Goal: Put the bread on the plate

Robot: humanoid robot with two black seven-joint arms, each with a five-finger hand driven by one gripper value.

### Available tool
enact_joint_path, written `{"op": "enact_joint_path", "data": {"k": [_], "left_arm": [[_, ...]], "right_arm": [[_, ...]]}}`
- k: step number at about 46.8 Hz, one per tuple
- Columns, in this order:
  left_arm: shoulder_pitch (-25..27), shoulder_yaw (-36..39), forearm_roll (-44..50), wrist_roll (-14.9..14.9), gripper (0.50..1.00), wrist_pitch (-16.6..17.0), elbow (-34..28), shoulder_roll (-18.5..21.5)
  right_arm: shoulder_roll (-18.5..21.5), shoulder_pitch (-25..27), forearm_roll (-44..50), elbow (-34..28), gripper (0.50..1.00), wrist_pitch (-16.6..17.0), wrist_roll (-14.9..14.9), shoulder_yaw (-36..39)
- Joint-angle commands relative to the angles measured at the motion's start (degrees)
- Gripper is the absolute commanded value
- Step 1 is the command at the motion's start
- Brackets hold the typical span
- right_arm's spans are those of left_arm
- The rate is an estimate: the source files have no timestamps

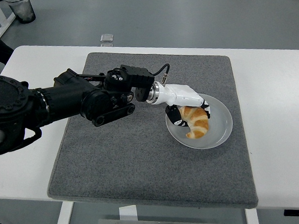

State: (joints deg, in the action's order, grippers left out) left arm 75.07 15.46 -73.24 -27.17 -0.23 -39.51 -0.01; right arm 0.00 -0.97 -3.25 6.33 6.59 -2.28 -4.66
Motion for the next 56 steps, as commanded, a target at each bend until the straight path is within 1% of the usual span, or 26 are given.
{"op": "enact_joint_path", "data": {"k": [1,4,5,7,10,12,14,16,19,22,26,27,28,31,36,46,51,56], "left_arm": [[-0.4,0.0,0.0,-0.1,0.500,1.8,0.8,0.0],[-1.0,0.0,0.1,-0.1,0.501,2.4,1.0,0.0],[-1.0,0.0,0.1,-0.1,0.516,2.4,1.0,0.0],[-1.1,0.0,0.1,-0.1,0.561,2.5,1.0,0.0],[-1.1,0.0,0.2,-0.1,0.660,2.5,0.9,0.0],[-1.1,0.0,0.3,-0.1,0.696,2.5,0.9,0.0],[-1.1,-0.1,0.6,-0.1,0.728,2.5,0.8,0.0],[-1.2,-0.1,0.7,-0.1,0.743,2.5,0.7,0.0],[-1.3,-0.2,1.0,-0.1,0.780,2.6,0.7,0.0],[-1.3,-0.4,1.2,-0.1,0.844,2.8,0.4,0.0],[-1.2,-0.7,1.5,-0.1,0.887,2.9,0.2,0.0],[-1.2,-0.8,1.5,-0.1,0.900,2.8,0.0,0.0],[-1.2,-0.9,1.7,-0.1,0.923,2.9,0.0,0.0],[-1.2,-1.6,2.4,-0.2,0.956,2.8,-0.3,0.0],[-0.8,-3.9,3.3,-0.2,0.990,2.8,-1.0,0.0],[-0.3,-11.6,6.3,-0.2,0.992,2.7,-2.1,0.0],[-0.3,-15.8,9.7,-0.1,0.994,2.6,-2.1,0.0],[0.3,-19.2,15.2,-0.1,0.999,2.6,-2.1,0.0]], "right_arm": [[0.0,0.0,0.0,0.0,0.952,0.0,0.0,0.0],[0.0,0.0,0.0,0.0,0.952,0.0,0.0,0.0],[0.0,0.0,0.0,0.0,0.952,0.0,0.0,0.0],[0.0,0.0,0.0,0.0,0.952,0.0,0.0,0.0],[0.0,0.0,0.0,0.0,0.954,0.0,0.0,0.0],[0.0,0.0,0.0,0.0,0.954,0.0,0.0,0.0],[0.0,0.0,0.0,0.0,0.952,0.0,0.0,0.0],[0.0,0.0,0.0,0.0,0.952,0.0,0.0,0.0],[0.0,0.0,0.0,0.0,0.952,0.0,0.0,0.0],[0.0,0.0,0.0,0.0,0.952,0.0,0.0,0.0],[0.0,0.0,0.0,0.0,0.954,0.0,0.0,0.0],[0.0,0.0,0.0,0.0,0.952,0.0,0.0,0.0],[0.0,0.0,0.0,0.0,0.954,0.0,0.0,0.0],[0.0,0.0,0.0,0.0,0.954,0.0,0.0,0.0],[0.0,0.0,0.0,0.0,0.952,0.0,0.0,0.0],[0.0,0.0,0.0,0.0,0.952,0.0,0.0,0.0],[0.0,0.0,0.0,0.0,0.952,0.0,0.0,0.0],[0.0,0.0,0.0,0.0,0.952,0.0,0.0,0.0]]}}
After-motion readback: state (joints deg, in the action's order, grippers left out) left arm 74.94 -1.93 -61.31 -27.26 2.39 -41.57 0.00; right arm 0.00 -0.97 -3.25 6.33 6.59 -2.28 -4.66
